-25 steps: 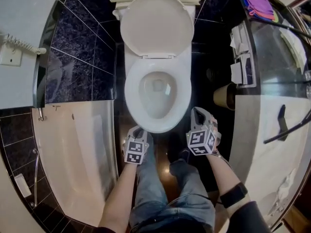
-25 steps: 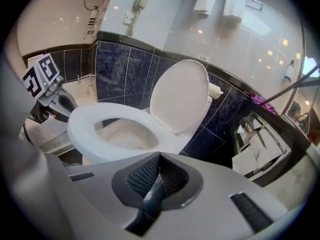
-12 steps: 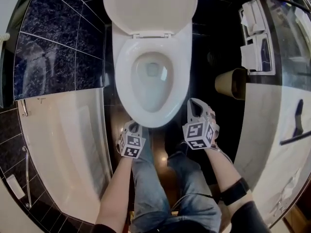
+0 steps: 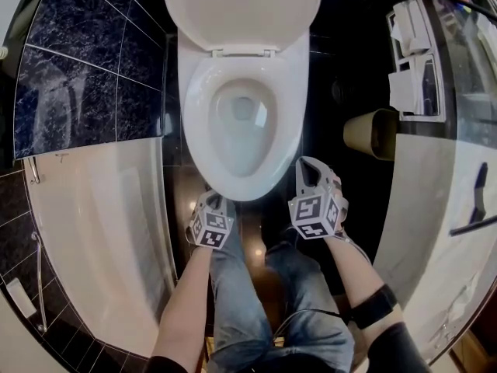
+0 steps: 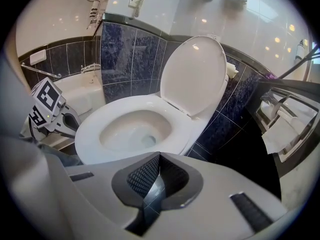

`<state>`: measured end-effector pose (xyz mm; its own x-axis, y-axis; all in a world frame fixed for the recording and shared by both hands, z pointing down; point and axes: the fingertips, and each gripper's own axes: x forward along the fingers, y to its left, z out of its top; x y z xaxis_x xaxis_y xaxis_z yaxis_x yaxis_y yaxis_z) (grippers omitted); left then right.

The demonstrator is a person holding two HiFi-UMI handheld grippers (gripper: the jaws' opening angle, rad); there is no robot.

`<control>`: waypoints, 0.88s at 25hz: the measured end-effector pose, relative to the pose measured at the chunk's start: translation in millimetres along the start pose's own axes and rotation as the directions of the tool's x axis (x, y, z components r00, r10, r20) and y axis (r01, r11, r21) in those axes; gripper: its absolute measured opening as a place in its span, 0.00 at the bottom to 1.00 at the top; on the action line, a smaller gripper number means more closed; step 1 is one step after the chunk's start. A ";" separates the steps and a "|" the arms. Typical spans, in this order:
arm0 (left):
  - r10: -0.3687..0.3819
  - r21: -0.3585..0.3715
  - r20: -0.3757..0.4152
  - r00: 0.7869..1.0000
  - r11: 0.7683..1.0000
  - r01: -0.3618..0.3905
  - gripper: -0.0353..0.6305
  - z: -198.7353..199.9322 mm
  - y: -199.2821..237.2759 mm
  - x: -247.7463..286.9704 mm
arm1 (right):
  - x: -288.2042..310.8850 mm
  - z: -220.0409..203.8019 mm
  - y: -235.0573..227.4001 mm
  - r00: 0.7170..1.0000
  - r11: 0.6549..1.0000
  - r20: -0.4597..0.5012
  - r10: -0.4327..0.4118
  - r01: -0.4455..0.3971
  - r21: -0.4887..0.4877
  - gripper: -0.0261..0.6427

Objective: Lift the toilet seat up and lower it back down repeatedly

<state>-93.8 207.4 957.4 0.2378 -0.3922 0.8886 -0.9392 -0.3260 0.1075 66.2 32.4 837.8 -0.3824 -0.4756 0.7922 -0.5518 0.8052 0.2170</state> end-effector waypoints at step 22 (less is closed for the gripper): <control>0.098 -0.082 0.175 0.980 0.993 -0.085 0.05 148.9 7.1 -214.4 | -145.6 135.6 -31.0 0.996 1.000 0.090 0.002 -0.005 0.025 0.07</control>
<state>-114.5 161.1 701.3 0.1843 -0.5671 0.8027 -0.9732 -0.2197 0.0682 38.5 28.7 638.4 -0.4485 -0.5034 0.7385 -0.5685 0.7983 0.1989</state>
